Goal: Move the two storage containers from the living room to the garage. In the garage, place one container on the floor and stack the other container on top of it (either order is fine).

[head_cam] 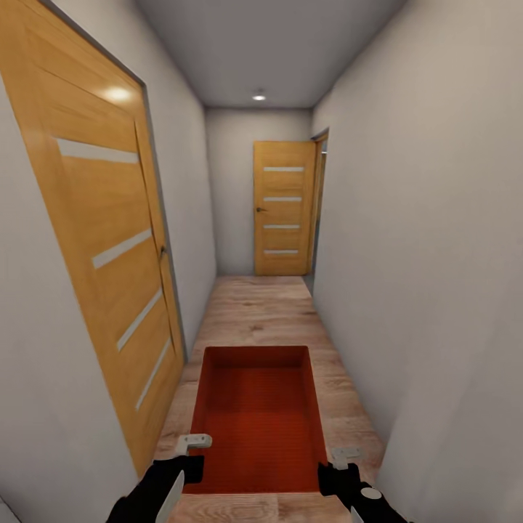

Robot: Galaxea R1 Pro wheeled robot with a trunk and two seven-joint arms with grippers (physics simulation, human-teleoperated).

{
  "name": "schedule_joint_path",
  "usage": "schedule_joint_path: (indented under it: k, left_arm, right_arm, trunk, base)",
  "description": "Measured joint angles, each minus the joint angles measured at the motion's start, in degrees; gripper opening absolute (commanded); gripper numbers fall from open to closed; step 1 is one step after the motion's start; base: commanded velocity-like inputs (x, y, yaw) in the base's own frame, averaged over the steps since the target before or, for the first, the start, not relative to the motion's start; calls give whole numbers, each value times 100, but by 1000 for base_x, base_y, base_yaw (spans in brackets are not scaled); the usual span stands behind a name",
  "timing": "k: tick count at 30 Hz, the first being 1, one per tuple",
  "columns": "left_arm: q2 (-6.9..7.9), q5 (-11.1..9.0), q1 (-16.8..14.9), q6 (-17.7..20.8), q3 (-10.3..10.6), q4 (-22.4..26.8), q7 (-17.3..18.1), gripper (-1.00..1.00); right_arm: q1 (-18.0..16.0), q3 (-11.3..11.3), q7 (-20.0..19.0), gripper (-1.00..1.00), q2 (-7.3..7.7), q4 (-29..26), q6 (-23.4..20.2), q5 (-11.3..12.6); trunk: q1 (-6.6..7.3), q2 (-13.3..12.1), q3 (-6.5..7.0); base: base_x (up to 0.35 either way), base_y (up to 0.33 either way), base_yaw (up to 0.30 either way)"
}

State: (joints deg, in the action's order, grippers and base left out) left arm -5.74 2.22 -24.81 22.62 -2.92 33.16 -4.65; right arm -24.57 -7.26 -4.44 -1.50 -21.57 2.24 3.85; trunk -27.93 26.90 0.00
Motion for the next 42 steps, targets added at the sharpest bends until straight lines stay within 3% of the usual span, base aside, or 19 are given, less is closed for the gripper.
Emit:
schedule_joint_path:
  k: [42]
  left_arm:
    - [-4,10,-2,0,6,10,0,-100]
  right_arm:
    - [1,1,-2,-100,3,13,33,8]
  trunk:
    - [0,0,0]
  base:
    - [326,0,0]
